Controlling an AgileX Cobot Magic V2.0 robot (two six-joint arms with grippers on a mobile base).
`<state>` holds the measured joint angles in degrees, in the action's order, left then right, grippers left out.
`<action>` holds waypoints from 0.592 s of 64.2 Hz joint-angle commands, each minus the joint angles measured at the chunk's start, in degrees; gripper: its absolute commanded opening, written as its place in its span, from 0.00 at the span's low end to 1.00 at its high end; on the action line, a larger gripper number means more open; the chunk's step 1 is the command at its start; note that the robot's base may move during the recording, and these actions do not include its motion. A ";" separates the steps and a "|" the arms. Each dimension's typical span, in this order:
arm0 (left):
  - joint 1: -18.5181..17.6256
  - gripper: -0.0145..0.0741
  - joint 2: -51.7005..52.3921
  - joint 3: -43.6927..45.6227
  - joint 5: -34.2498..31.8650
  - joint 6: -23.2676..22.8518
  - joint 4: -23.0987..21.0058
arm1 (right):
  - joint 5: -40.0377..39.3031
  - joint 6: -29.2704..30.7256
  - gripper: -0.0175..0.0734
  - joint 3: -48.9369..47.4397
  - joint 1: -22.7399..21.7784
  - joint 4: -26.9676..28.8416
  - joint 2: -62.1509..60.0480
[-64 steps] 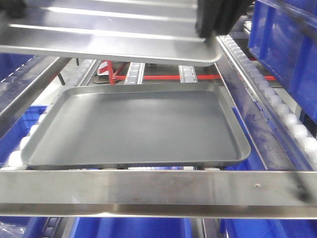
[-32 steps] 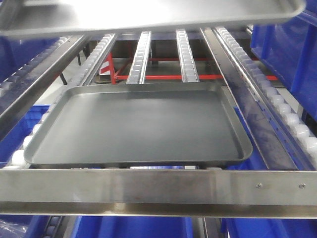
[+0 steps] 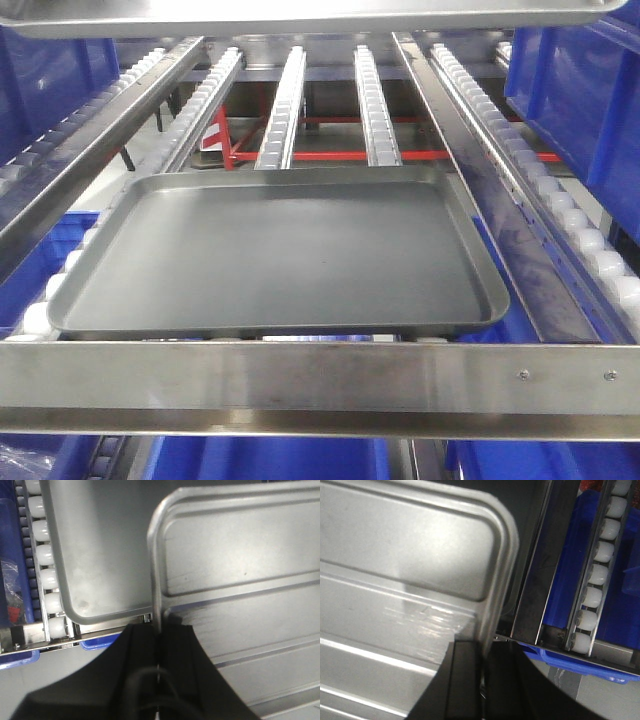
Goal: Grab silver tray and place in blue box
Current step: 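Lift the silver tray with both grippers off the darker tray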
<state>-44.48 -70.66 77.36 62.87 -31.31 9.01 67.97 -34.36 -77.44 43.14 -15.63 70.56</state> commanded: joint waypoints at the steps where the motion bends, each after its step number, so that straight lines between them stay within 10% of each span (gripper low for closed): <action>1: -0.41 0.05 1.44 2.04 -1.72 0.68 2.17 | -2.12 1.34 0.25 -1.73 0.00 -2.58 -1.71; 38: -0.41 0.05 1.44 2.04 -1.61 0.68 2.17 | -0.71 1.34 0.25 -1.73 -0.13 -2.58 -1.71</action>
<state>-44.48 -70.66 77.40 62.87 -31.31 9.11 68.43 -34.36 -77.44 43.08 -15.63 70.56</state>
